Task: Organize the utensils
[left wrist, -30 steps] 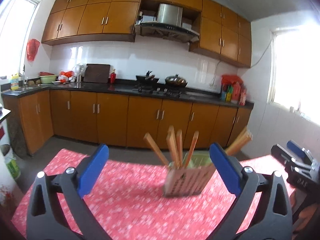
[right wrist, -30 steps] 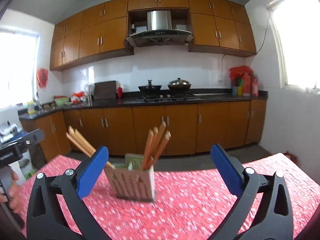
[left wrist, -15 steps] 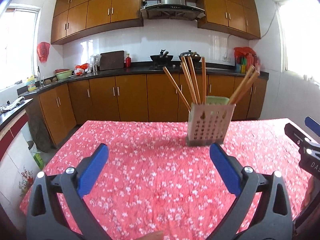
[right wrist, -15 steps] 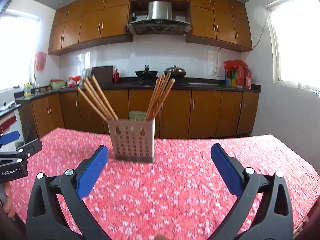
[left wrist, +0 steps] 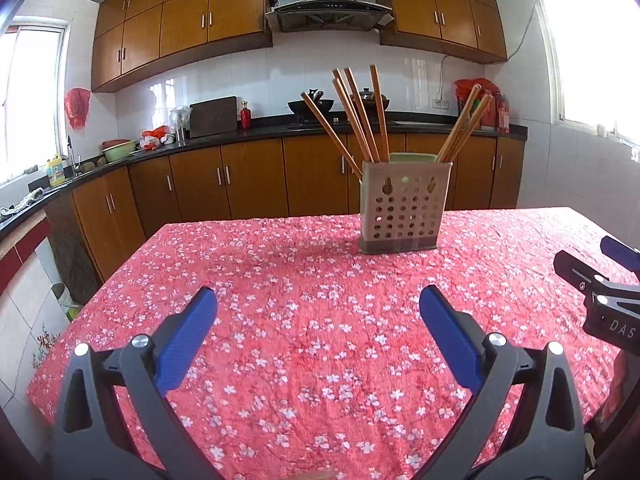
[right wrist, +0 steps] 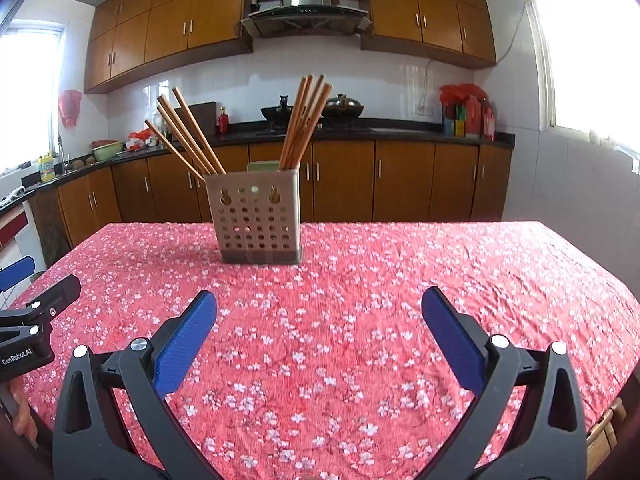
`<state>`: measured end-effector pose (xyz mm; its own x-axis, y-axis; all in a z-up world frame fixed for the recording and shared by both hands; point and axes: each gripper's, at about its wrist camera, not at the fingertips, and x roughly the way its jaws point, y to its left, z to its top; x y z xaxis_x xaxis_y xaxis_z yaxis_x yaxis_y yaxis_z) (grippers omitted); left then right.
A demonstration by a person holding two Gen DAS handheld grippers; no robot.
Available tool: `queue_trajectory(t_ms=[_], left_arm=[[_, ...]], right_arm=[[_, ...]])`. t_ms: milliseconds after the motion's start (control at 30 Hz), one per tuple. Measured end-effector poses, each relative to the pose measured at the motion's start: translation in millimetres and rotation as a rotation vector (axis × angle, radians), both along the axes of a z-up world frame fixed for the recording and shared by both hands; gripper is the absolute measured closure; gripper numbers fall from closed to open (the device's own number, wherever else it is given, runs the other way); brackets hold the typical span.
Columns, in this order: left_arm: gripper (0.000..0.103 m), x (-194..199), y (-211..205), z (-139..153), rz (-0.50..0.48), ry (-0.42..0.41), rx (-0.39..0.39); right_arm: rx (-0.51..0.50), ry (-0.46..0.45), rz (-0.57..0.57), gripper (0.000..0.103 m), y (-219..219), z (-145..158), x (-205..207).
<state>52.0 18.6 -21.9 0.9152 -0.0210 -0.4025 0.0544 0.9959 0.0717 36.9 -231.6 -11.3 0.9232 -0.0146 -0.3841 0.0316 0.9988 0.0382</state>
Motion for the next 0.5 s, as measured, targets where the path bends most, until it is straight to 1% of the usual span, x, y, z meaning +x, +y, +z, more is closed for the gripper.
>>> queue_trajectory(t_ms=[200,500], left_arm=[[0.004,1.9,0.3,-6.9,-0.001,0.022,-0.012],[0.004,3.6,-0.7,-11.1,-0.004,0.038,-0.022]], right_arm=[[0.007,0.019,-0.009,0.002,-4.4,-7.6,-1.1],[0.018,0.025,-0.014,0.002,-7.6,-10.6,-0.9]])
